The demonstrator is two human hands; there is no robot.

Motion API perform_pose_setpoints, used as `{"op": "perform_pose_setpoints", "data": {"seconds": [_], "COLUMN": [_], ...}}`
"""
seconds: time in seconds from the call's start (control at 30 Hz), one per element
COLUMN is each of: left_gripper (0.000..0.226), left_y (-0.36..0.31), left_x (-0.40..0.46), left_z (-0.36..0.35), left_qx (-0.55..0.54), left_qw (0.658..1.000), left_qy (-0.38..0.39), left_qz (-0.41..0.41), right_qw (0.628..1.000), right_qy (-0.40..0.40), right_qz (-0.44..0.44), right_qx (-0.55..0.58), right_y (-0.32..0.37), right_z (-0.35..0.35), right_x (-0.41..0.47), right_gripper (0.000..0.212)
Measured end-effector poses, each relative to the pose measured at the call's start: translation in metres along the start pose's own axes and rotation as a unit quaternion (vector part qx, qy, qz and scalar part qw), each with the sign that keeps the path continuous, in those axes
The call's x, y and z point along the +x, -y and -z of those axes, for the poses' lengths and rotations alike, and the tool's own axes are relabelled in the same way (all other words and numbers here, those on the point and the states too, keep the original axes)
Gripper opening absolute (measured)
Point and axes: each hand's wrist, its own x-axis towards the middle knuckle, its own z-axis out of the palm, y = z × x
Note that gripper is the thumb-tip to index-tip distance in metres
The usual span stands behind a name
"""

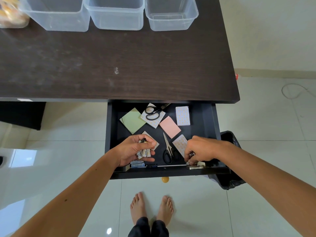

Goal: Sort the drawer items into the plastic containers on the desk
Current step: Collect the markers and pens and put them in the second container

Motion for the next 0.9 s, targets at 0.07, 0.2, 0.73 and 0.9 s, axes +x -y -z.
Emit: {"op": "perform_pose_setpoints", "data": {"seconds": [0.07, 0.2, 0.73, 0.9], "left_gripper": [0.008, 0.008, 0.003, 0.002], "left_y": [0.0008, 0.0011, 0.0007, -0.0016], "left_x": [0.0003, 0.0008, -0.0003, -0.0042], "left_z": [0.0003, 0.0002, -0.0018, -0.0028], "left_qx": [0.000, 0.001, 0.003, 0.000], "left_qw": [1.000, 1.000, 1.000, 1.000], "left_qy": [0.000, 0.002, -0.007, -0.014], "left_qz": [0.000, -0.002, -0.001, -0.004], "right_qw": [1.000, 0.999, 0.997, 0.986], "right_qy": [0.012, 0.040, -0.006, -0.058], "right_qz": [0.003, 0.009, 0.020, 0.029], "right_qx": [0.012, -0.004, 0.075, 0.154], "right_y": [-0.0008, 0.0004, -0.0025, -0.0026], "right_z": [-0.0004, -0.0008, 0.0000, 0.0024], "right_x": [0.0020, 0.0018, 0.0018, 0.0020], "right_gripper": [0.027, 0.028, 0.017, 0.014]}}
